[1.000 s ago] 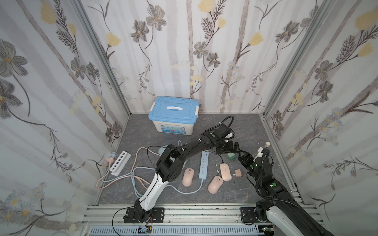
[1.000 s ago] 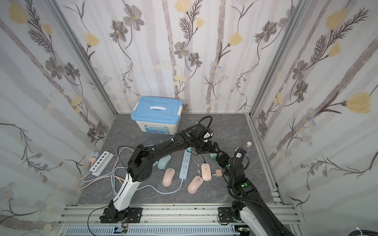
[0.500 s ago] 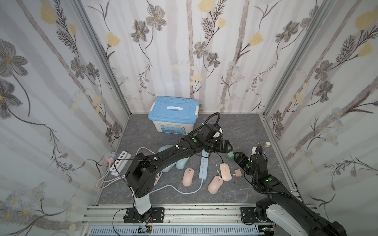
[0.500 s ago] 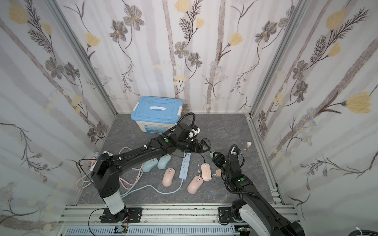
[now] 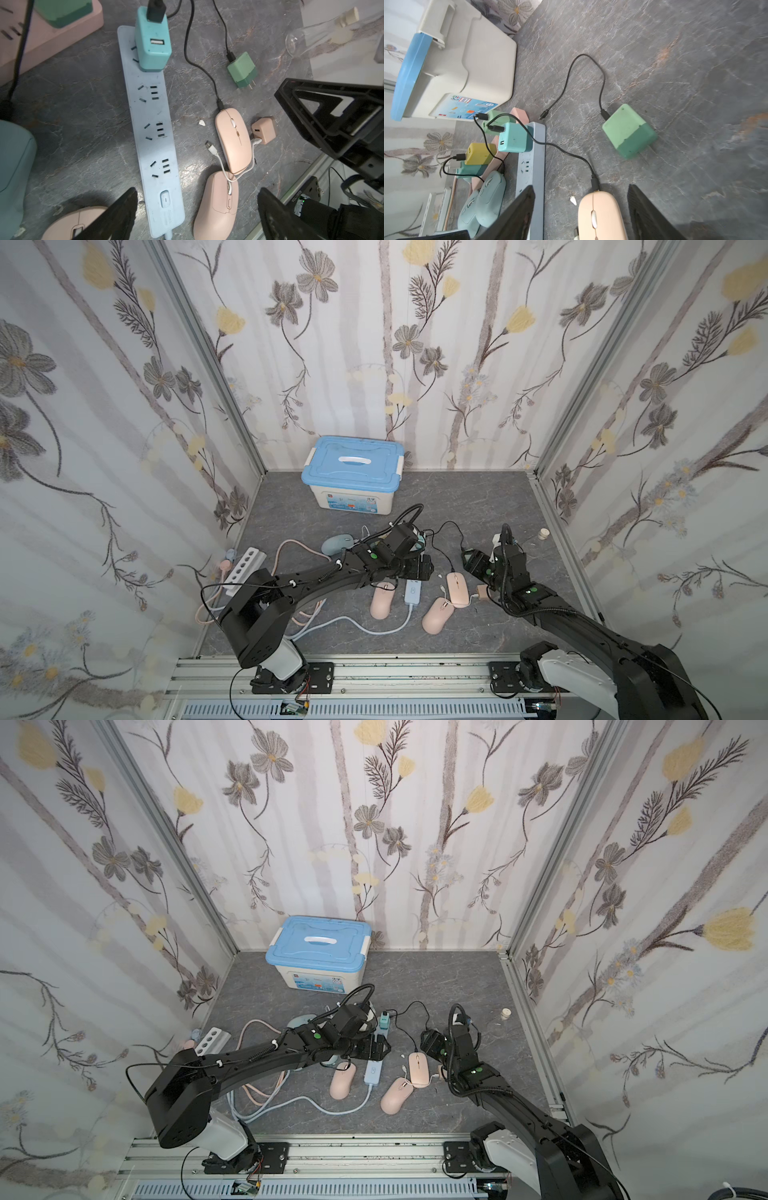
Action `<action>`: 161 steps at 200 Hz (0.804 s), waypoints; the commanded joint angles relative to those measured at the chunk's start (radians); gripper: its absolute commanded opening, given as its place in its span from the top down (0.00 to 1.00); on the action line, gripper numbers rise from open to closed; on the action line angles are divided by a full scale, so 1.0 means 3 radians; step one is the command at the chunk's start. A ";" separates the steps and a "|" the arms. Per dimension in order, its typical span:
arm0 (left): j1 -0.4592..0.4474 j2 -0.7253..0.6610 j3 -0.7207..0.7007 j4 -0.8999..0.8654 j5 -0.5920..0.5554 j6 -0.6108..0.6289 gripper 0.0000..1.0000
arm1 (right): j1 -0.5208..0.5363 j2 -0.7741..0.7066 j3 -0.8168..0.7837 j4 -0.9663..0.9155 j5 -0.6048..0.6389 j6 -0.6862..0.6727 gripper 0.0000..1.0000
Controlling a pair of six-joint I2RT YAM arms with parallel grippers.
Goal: Unplug the wireless mouse
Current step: Pick up the mouse from the center of the board.
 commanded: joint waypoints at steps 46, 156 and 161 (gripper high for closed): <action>-0.0130 -0.0041 -0.0094 -0.0039 -0.0311 0.0092 0.04 | 0.0400 0.0619 0.0462 -0.0431 0.0474 -0.0297 0.28; -0.0149 -0.0236 -0.0294 0.0009 -0.0375 0.0075 0.03 | 0.0785 0.0965 0.0675 -0.1074 0.0781 -0.0275 0.26; -0.0148 -0.0229 -0.0300 0.0013 -0.0374 0.0071 0.03 | 0.0807 0.0977 0.0680 -0.1085 0.0785 -0.0279 0.26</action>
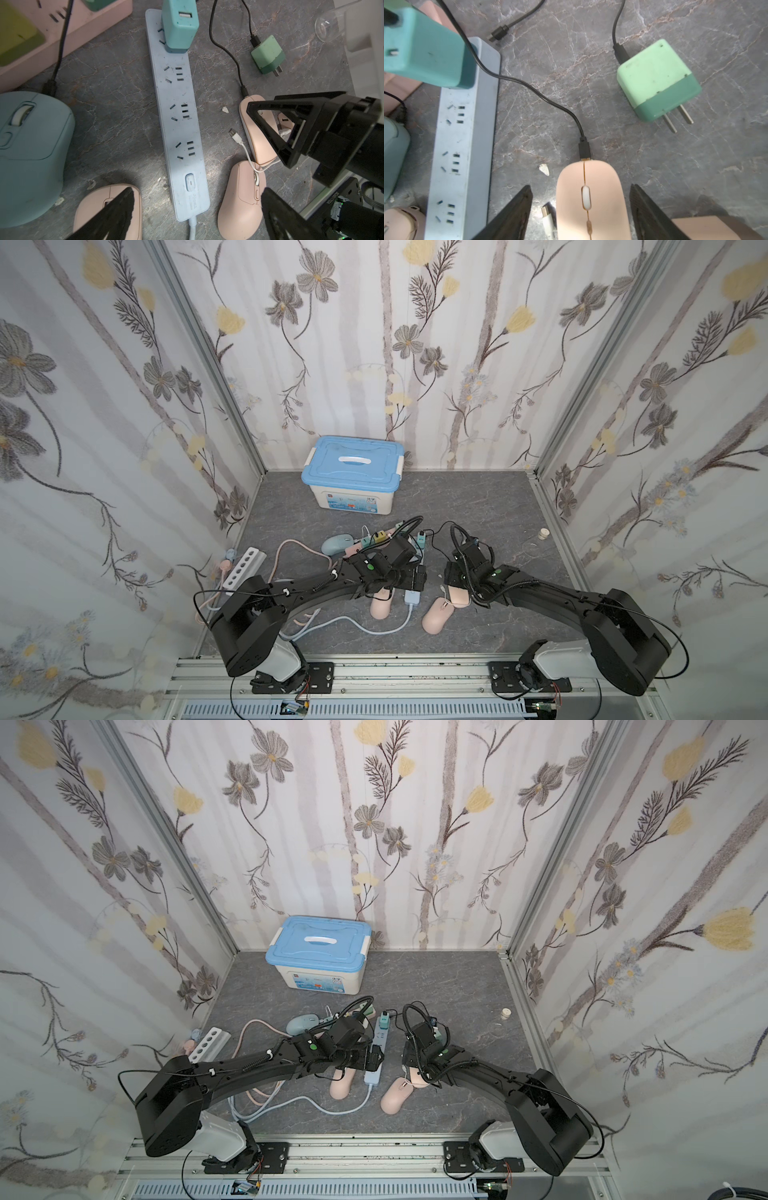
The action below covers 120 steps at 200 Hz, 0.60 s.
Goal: Unplug the wireless mouse
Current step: Pick up the mouse from the center of the board.
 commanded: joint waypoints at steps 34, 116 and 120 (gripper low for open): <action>-0.0001 0.0030 -0.0054 0.0104 0.0009 -0.0004 0.03 | 0.0135 0.0176 0.0114 -0.0189 0.0146 -0.0011 0.25; -0.0002 0.0033 -0.0046 0.0137 0.0084 -0.0010 0.03 | 0.0149 0.0434 0.0116 -0.0172 0.0159 -0.0047 0.29; -0.0003 0.0026 -0.0045 0.0140 0.0094 -0.0009 0.03 | 0.0153 0.0440 0.0119 -0.0162 0.0153 -0.0052 0.30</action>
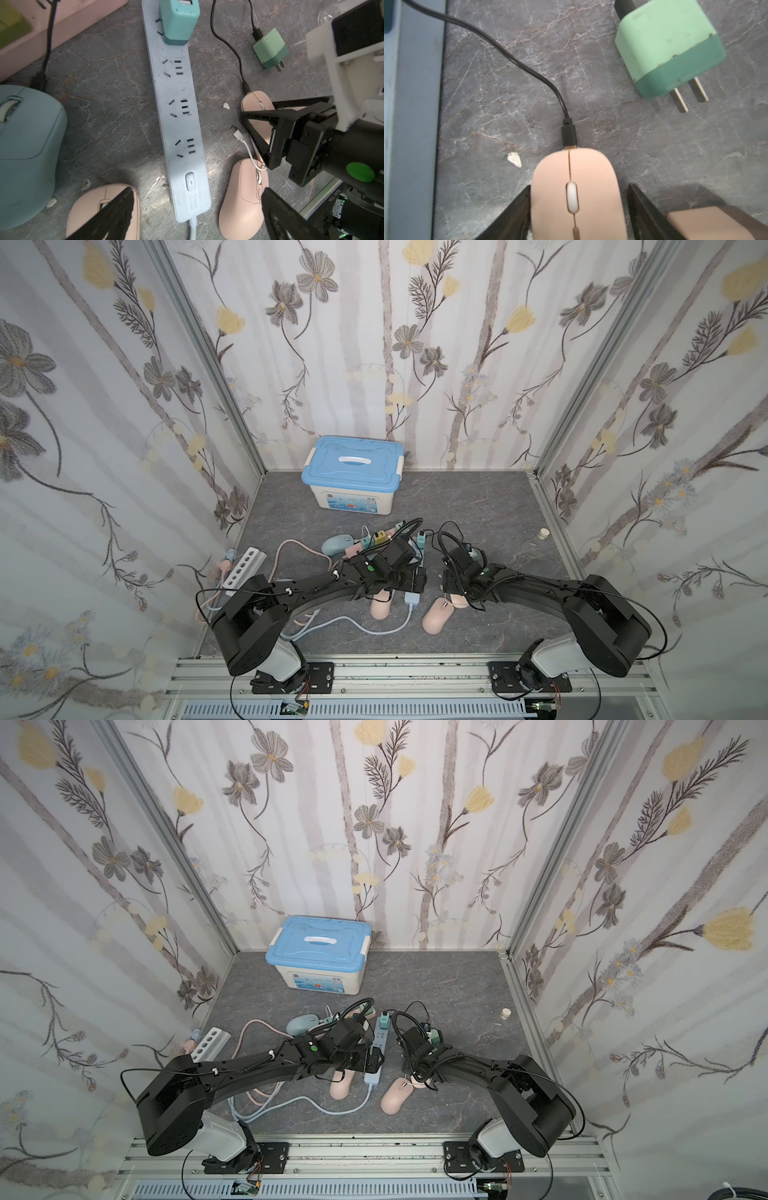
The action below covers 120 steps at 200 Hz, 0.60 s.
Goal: Unplug the wireless mouse
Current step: Pick up the mouse from the center of the board.
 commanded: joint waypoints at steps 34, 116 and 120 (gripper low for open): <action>-0.0001 -0.0056 -0.0075 0.0225 0.0197 -0.0018 0.03 | -0.0001 0.0026 0.0000 0.0150 -0.0022 -0.0006 0.36; 0.0002 -0.0262 -0.0472 0.0885 0.0502 -0.0055 0.04 | -0.0004 -0.0347 0.0175 0.0523 -0.0003 0.0157 0.45; 0.0002 -0.0268 -0.0490 0.0923 0.0520 -0.0058 0.04 | -0.0004 -0.0361 0.0194 0.0539 -0.0023 0.0170 0.45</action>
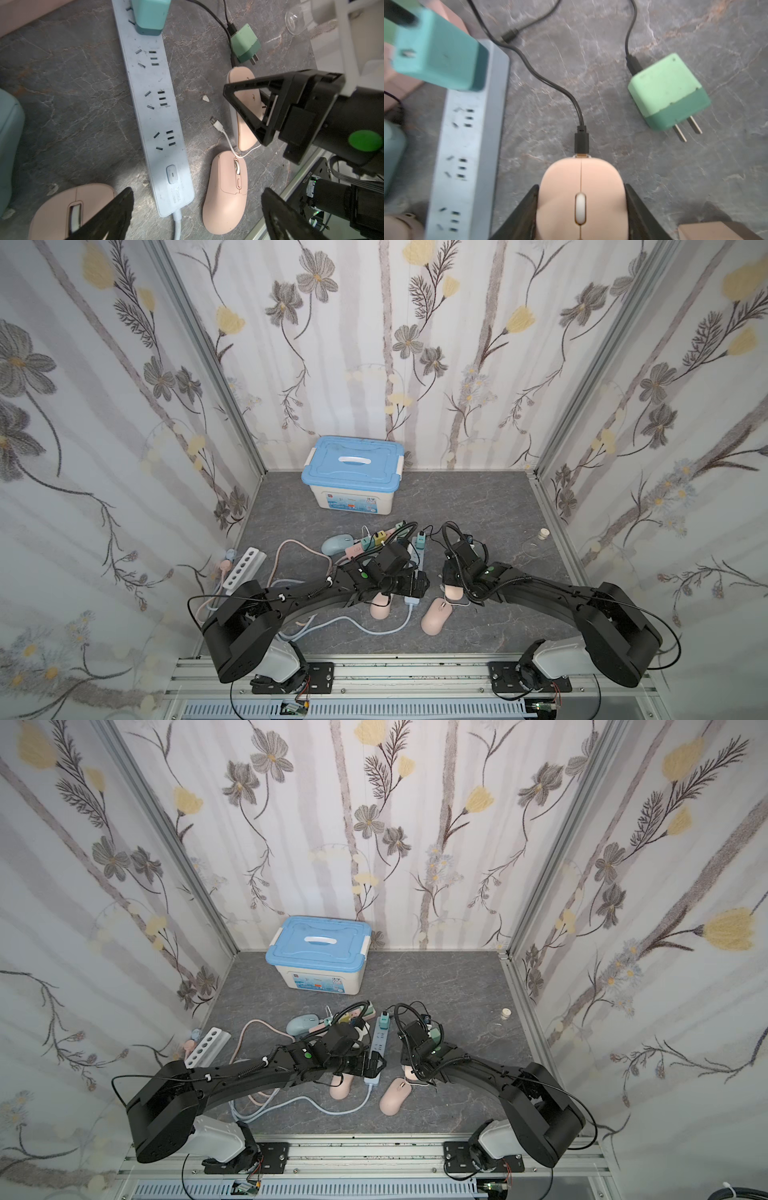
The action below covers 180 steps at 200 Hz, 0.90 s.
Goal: Unplug the wireless mouse
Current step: Pick up the mouse from the center of the board.
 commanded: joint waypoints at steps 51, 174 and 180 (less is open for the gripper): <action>-0.0017 -0.0091 -0.0290 0.0868 0.0122 -0.0119 0.12 | 0.0012 -0.0214 0.0151 0.0556 -0.0432 0.0452 0.46; 0.0001 0.0001 -0.0286 0.0973 0.0000 -0.0302 0.36 | 0.0427 -0.0258 0.0252 0.0924 -0.0702 0.0848 0.47; 0.0003 0.0001 -0.0287 0.0979 0.0008 -0.0312 0.37 | 0.0438 -0.0248 0.0253 0.0930 -0.0697 0.0849 0.47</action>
